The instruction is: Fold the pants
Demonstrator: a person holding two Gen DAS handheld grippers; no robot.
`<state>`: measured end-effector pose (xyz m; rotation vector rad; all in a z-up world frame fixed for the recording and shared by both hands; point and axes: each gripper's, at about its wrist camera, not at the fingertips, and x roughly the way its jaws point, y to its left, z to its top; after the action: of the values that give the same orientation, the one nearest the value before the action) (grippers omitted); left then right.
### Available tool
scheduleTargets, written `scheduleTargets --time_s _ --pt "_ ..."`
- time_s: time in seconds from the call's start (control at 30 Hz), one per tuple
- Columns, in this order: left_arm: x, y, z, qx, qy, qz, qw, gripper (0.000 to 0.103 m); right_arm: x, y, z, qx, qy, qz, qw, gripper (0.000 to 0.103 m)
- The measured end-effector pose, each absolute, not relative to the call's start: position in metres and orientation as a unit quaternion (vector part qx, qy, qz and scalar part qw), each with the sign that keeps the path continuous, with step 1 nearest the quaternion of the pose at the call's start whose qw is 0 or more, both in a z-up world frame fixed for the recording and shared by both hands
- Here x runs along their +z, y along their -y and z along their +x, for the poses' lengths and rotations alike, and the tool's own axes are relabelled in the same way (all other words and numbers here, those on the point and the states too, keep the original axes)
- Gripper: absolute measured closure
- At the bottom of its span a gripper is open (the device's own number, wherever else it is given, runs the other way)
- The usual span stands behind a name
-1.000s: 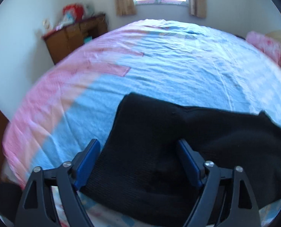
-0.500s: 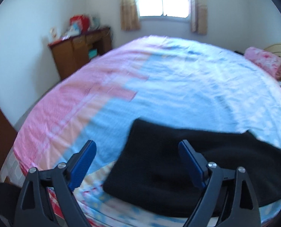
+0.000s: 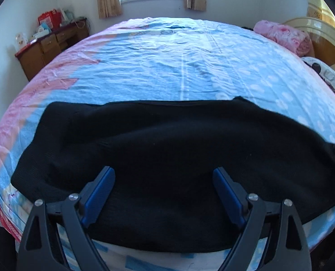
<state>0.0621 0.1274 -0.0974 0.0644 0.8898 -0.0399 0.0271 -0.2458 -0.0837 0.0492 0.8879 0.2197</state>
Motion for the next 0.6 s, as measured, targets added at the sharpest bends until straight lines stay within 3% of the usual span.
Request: scheduleTargets --time_s 0.13,0.3,0.4,0.47,0.5,0.6 --pt "-0.099 -0.121 0.06 -0.015 -0.429 0.055 0.901 0.011 -0.071 0.302 0.018 -0.002 -0.401 0.077 0.913 0.099" --pt "-0.099 -0.119 0.062 -0.009 -0.434 0.054 0.899 0.009 -0.038 0.331 -0.001 0.062 -0.387 0.061 0.918 0.098" --pt "-0.1 -0.119 0.063 -0.005 -0.437 0.053 0.898 0.008 -0.034 0.323 0.008 0.101 -0.409 0.01 0.907 0.087" --pt "-0.099 -0.12 0.063 -0.004 -0.438 0.051 0.898 0.008 -0.037 0.311 0.014 0.133 -0.417 -0.016 0.899 0.057" --pt "-0.1 -0.12 0.063 -0.003 -0.438 0.05 0.898 0.008 -0.039 0.303 0.011 0.147 -0.419 -0.025 0.896 0.051" --pt "-0.1 -0.118 0.063 0.001 -0.437 0.053 0.898 0.008 -0.053 0.282 0.014 0.138 -0.426 -0.088 0.89 0.05"
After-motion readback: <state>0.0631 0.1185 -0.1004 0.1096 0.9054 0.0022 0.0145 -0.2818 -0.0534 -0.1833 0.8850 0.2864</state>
